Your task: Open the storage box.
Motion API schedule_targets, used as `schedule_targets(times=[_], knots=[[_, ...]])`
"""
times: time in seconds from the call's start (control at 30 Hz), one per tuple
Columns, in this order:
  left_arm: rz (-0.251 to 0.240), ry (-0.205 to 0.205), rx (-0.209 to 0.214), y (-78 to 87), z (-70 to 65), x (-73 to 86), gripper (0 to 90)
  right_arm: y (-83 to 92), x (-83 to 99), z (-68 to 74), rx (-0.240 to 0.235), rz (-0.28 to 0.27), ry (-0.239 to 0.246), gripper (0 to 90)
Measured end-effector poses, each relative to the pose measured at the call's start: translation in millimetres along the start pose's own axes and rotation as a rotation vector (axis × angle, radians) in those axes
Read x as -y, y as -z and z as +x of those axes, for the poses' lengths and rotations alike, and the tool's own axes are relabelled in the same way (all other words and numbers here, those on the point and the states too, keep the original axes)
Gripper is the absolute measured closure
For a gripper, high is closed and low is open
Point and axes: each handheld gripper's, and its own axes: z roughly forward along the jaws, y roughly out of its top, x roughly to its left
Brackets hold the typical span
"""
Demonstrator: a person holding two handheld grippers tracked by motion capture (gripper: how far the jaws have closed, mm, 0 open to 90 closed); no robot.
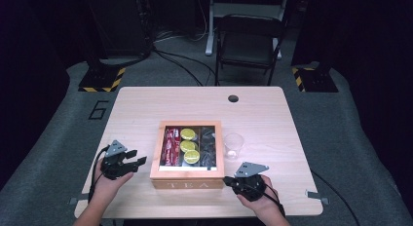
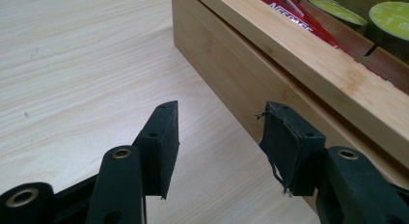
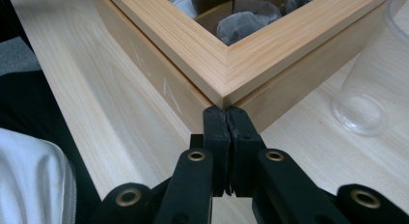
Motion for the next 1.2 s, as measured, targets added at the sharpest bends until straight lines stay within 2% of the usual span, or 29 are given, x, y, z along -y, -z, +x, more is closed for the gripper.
schedule_targets(times=[0.13,0.17,0.23,0.37,0.6,0.77,0.93,0.97,1.0,1.07,1.13,1.17,1.2], knots=[[0.001,0.000,0.003,0.5,-0.4,-0.2,47.3,2.3,-4.4,-1.1,-0.003,-0.010,-0.001,87.8],[-0.003,0.000,0.003,0.6,-1.3,-0.2,47.3,3.2,-7.4,-1.4,-0.008,-0.014,-0.016,87.8],[-0.008,-0.007,0.007,0.6,-1.7,-0.4,47.2,4.6,-10.7,-1.4,-0.010,-0.001,-0.017,87.7],[-0.008,-0.015,0.011,1.2,-2.3,-1.1,47.2,5.2,-16.4,-1.6,-0.002,0.002,0.000,87.6],[-0.024,-0.025,0.015,2.7,-5.7,-2.7,47.3,7.5,-30.5,-3.5,-0.003,-0.030,-0.005,87.6],[-0.033,-0.049,0.039,7.8,-11.4,-6.6,47.2,12.0,-36.9,-4.8,-0.005,-0.062,-0.035,87.6],[-0.049,-0.066,0.063,12.8,-14.8,-9.7,47.2,13.7,-40.0,-5.4,-0.002,-0.071,-0.032,87.6],[-0.069,-0.069,0.067,14.6,-18.4,-11.2,47.2,14.3,-41.1,-5.9,-0.004,-0.070,-0.025,87.6],[-0.069,-0.069,0.067,14.6,-18.4,-11.2,47.3,14.3,-41.1,-5.9,-0.004,-0.070,-0.025,87.6],[-0.075,-0.090,0.102,17.5,-23.7,-14.3,47.3,14.9,-42.8,-5.7,0.002,-0.078,-0.031,87.6],[-0.094,-0.105,0.120,17.6,-29.6,-15.8,47.4,16.2,-44.7,-6.1,0.004,-0.083,-0.032,87.6],[-0.096,-0.126,0.133,18.5,-35.2,-17.7,47.4,16.7,-45.4,-5.8,0.008,-0.081,-0.034,87.6],[-0.096,-0.126,0.133,18.5,-35.2,-17.7,47.4,16.7,-45.4,-5.8,0.008,-0.081,-0.034,87.6]])
